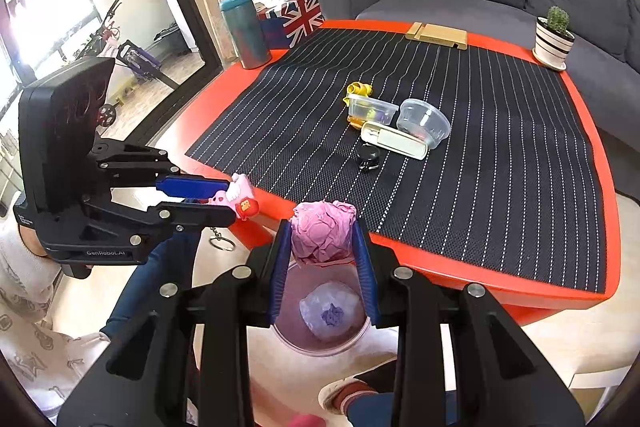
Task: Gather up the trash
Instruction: 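Carry the pink ball and keychain toy over the bin with both tools, then open both tools to drop the ball and keychain into the bin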
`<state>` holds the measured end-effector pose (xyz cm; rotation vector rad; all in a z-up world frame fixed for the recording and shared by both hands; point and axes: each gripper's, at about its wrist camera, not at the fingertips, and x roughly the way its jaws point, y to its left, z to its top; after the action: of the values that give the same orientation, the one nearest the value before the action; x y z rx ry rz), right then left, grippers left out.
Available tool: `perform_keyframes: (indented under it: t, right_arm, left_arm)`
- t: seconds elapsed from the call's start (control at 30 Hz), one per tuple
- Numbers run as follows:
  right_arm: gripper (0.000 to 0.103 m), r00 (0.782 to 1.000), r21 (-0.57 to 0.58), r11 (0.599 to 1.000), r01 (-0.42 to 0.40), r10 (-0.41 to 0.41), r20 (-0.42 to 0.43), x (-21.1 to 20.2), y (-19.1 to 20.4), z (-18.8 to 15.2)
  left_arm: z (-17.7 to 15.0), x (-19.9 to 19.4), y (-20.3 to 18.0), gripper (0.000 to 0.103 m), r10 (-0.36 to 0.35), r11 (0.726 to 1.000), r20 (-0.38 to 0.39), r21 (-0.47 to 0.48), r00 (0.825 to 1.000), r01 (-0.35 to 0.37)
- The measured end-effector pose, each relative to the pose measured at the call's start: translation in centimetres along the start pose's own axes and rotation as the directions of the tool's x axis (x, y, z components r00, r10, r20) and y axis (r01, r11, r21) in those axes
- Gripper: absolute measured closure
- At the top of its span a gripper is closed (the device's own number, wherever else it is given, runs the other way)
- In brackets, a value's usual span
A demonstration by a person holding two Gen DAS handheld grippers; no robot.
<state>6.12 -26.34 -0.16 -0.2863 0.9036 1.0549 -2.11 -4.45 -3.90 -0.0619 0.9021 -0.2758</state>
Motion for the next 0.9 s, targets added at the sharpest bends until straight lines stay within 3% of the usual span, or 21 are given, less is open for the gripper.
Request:
perform_keyframes:
  t: [0.03, 0.07, 0.1, 0.13, 0.17, 0.9]
  right_arm:
    - [0.072, 1.0, 0.001, 1.0, -0.001, 0.001, -0.001, 0.0, 0.0, 0.0]
    - [0.072, 1.0, 0.003, 1.0, -0.002, 0.002, -0.003, 0.0, 0.0, -0.1]
    - [0.072, 1.0, 0.004, 1.0, -0.001, 0.001, -0.005, 0.1, -0.1, -0.1]
    - [0.072, 1.0, 0.004, 1.0, -0.001, 0.001, -0.007, 0.1, -0.1, -0.1]
    - [0.072, 1.0, 0.005, 1.0, -0.001, 0.001, -0.009, 0.1, -0.1, -0.1]
    - [0.071, 1.0, -0.031, 0.999, -0.018, 0.018, -0.017, -0.2, 0.6, 0.3]
  left_arm:
    - [0.0, 0.0, 0.0, 0.067, 0.006, 1.0, 0.0, -0.001, 1.0, -0.006]
    - [-0.1, 0.0, 0.0, 0.046, 0.014, 1.0, 0.003, -0.002, 1.0, -0.014]
    - [-0.1, 0.0, 0.0, 0.034, 0.023, 1.0, 0.01, -0.005, 1.0, -0.023]
    - [-0.2, -0.1, 0.2, 0.016, 0.029, 0.999, 0.026, -0.017, 0.999, -0.029]
    - [-0.2, -0.2, 0.4, 0.012, 0.036, 0.999, 0.036, -0.025, 0.999, -0.036]
    - [-0.4, -2.0, 2.2, 0.008, 0.081, 0.993, 0.046, -0.084, 0.996, -0.077]
